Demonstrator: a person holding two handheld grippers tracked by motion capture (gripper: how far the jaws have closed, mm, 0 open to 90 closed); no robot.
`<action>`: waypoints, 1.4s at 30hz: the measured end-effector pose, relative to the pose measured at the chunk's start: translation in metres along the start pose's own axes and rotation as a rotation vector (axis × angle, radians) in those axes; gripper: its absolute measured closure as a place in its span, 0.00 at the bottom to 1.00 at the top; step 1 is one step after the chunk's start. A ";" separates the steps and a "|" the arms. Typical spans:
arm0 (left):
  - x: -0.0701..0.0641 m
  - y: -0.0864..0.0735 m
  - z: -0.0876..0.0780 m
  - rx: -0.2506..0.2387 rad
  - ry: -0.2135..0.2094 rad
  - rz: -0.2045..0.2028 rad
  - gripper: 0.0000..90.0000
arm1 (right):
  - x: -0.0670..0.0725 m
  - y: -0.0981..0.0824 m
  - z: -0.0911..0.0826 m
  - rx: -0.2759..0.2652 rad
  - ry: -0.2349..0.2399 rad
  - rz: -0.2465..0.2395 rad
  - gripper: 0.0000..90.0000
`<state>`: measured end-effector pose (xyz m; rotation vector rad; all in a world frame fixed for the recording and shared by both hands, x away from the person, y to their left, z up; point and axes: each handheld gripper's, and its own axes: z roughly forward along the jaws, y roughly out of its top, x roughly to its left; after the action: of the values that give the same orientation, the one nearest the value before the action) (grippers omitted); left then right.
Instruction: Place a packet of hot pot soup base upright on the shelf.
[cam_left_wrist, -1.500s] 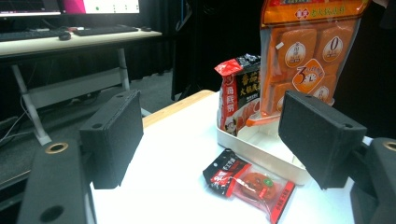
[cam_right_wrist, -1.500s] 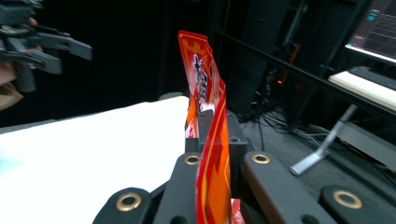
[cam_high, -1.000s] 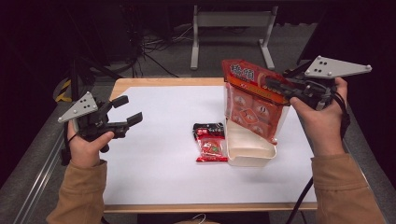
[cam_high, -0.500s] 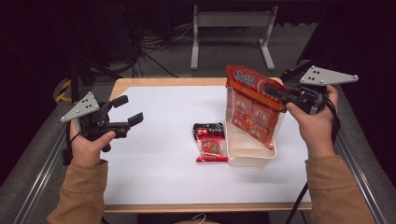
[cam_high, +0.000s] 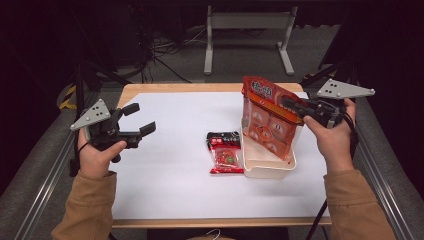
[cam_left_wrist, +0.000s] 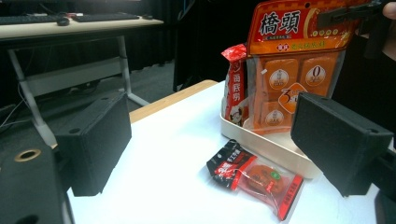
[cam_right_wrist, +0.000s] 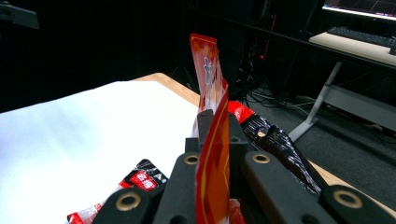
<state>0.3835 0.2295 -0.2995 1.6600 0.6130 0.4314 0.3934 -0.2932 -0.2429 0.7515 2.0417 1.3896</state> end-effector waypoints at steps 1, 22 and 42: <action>0.000 0.000 0.000 0.000 0.000 0.000 0.15 | 0.000 0.000 0.000 0.000 0.000 0.000 0.99; 0.002 -0.005 0.009 0.037 -0.020 -0.019 0.14 | -0.004 -0.026 -0.001 0.040 -0.002 0.040 0.99; 0.003 -0.013 0.028 0.090 -0.048 -0.027 0.12 | -0.002 -0.054 -0.002 0.085 0.034 0.098 0.99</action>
<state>0.4005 0.2107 -0.3170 1.7411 0.6261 0.3480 0.3860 -0.3122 -0.2927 0.8806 2.1267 1.3844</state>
